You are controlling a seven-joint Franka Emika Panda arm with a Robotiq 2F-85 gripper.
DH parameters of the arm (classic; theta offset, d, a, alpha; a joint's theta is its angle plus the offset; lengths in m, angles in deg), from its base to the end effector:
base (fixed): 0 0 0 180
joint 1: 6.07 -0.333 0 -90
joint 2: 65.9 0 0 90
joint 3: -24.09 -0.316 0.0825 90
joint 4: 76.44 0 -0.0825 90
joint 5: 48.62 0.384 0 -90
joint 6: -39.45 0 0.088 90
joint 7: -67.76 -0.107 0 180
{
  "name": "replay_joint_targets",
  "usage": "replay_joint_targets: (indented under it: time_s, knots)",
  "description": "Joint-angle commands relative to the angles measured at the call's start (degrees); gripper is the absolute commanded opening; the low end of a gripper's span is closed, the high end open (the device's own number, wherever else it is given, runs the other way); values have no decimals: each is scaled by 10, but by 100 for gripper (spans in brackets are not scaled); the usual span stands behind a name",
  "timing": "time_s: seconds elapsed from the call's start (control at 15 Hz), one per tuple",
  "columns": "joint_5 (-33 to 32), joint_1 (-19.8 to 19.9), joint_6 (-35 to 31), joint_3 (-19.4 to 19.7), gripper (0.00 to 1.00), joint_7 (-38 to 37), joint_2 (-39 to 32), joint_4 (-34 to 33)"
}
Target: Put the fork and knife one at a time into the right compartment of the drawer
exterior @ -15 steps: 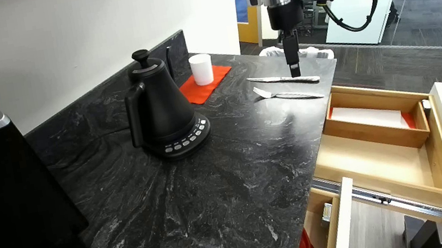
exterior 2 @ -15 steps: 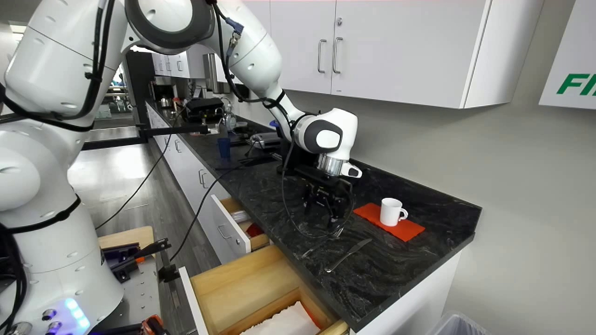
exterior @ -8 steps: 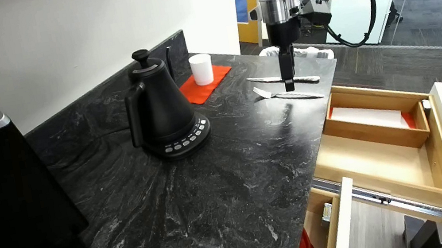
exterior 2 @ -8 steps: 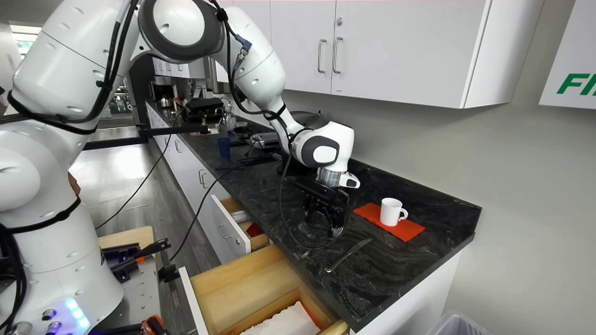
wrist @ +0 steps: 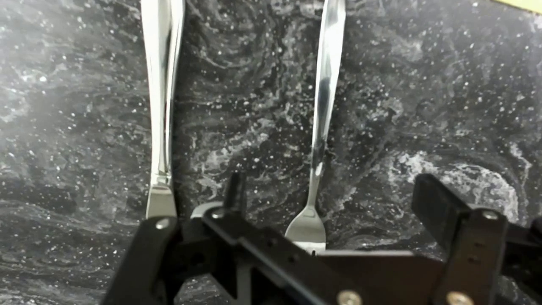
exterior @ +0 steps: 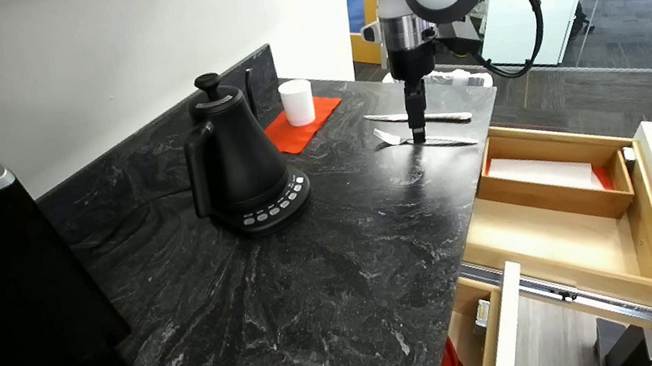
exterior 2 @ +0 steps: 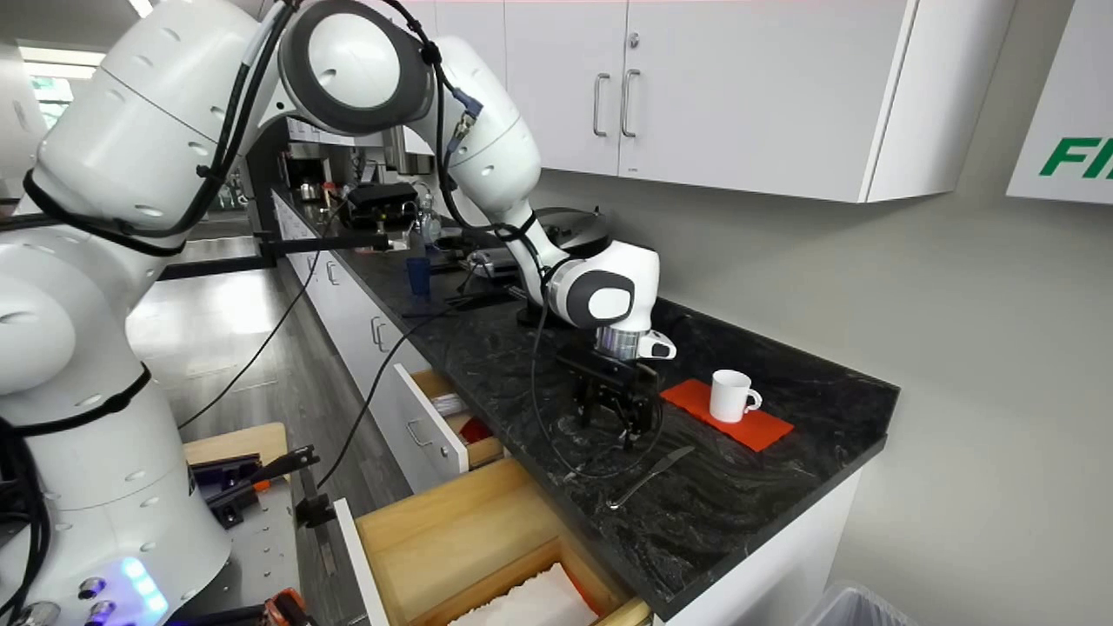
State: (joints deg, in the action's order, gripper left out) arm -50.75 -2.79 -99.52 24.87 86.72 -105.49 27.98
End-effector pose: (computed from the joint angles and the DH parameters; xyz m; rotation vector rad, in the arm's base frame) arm 0.6341 -0.0448 0.1474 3.0913 0.4544 -0.1448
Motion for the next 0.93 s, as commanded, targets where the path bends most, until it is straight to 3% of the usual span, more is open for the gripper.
replay_joint_targets:
  time_s: [0.0, 0.53, 0.6, 0.67, 0.87]
  knots:
    - [-17, 14, -20, -6, 100, 5, -17, -13]
    - [-27, 17, -31, -4, 100, 0, -49, -37]
    - [-30, 15, -30, -4, 95, 1, -53, -41]
    - [-33, 14, -31, -3, 73, 1, -56, -44]
    - [-36, 13, -26, -5, 62, 1, -57, -52]
